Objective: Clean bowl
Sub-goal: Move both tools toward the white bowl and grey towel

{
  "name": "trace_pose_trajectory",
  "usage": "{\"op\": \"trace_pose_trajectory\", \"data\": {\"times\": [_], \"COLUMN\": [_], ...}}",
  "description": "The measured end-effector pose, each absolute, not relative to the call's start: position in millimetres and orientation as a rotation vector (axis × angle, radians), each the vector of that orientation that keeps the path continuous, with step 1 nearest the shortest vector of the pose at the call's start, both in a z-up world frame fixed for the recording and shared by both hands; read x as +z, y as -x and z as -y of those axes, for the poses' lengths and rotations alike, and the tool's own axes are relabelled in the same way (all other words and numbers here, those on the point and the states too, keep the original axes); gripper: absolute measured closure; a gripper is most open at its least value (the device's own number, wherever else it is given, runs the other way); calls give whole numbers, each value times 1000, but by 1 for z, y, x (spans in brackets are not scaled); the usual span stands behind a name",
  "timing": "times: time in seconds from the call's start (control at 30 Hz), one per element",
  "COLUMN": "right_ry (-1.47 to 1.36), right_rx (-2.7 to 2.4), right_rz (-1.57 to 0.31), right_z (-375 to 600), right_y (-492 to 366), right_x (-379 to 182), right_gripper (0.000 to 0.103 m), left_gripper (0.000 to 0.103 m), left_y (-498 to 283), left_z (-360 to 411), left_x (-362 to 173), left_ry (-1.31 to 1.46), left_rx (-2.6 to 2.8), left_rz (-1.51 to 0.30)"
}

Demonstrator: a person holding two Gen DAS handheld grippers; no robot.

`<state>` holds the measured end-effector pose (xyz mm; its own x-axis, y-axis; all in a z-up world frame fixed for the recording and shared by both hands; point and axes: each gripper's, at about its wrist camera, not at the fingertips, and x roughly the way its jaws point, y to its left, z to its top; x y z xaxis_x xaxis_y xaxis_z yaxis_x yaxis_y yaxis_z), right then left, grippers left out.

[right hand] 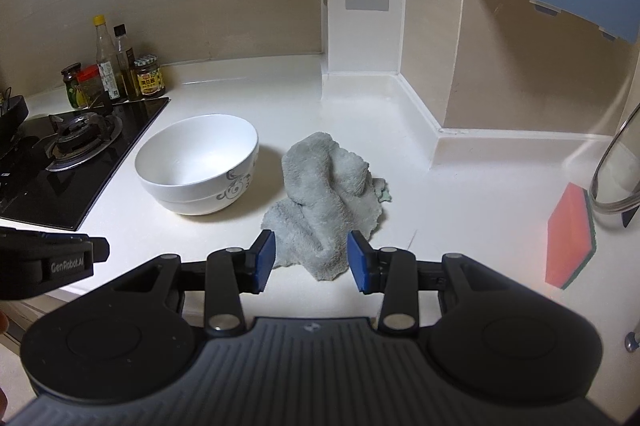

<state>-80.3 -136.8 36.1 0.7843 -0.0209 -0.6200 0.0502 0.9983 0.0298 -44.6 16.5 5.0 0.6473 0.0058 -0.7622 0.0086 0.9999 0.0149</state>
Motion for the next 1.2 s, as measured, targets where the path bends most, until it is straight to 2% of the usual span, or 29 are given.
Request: {"op": "trace_pose_trajectory", "data": {"times": [1.2], "right_ry": [-25], "right_rx": [-55], "right_rz": [-750], "right_z": [134], "right_y": [59], "right_x": [23], "right_gripper": [68], "left_gripper": [92], "left_y": [41], "left_z": [-26], "left_x": [0], "left_ry": [-8], "left_rx": [5], "left_rz": [-880]}}
